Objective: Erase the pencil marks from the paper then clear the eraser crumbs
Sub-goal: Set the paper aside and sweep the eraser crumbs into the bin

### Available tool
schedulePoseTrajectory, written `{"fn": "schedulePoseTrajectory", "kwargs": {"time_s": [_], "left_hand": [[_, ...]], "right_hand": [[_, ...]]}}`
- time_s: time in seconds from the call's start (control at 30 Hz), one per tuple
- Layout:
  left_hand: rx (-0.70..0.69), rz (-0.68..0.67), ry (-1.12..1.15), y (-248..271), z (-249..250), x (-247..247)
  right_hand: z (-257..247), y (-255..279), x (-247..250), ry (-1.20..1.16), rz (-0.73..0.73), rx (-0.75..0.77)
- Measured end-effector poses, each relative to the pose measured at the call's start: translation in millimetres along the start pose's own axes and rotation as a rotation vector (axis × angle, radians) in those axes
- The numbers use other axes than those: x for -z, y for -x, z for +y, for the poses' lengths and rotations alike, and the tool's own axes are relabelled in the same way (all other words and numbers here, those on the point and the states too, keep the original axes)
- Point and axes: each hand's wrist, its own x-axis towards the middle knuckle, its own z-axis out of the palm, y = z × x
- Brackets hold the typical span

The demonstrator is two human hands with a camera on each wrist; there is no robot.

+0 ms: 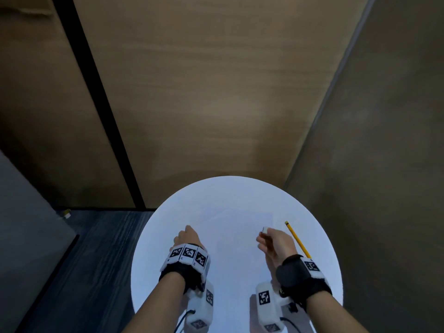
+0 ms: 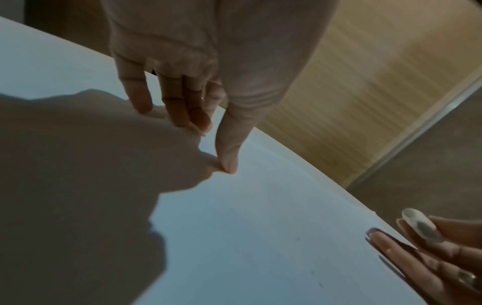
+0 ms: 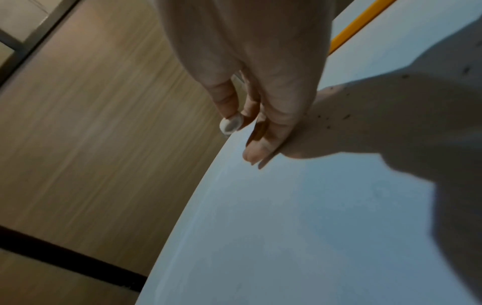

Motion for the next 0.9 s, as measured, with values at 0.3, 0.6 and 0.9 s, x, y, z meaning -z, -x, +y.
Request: {"fn": "schedulePoseTrajectory", "kwargs": {"time_s": [0.3, 0.6, 0.9], "left_hand": [[0.035, 0.049, -0.011, 0.7, -1.0, -1.4], [-0.027, -0.025, 0.174, 11.0, -6.2, 13.1], [-0.478, 0.107, 0.528, 53.2, 12.0, 72.7]], "right_hand": [[14.1, 1.3, -9.4, -0.056, -0.032, -0.102], [8.4, 4.0, 1.3, -0.047, 0.015, 0.037], [-27.1, 47.9, -23.8, -0.01, -0.327, 0.075]]}}
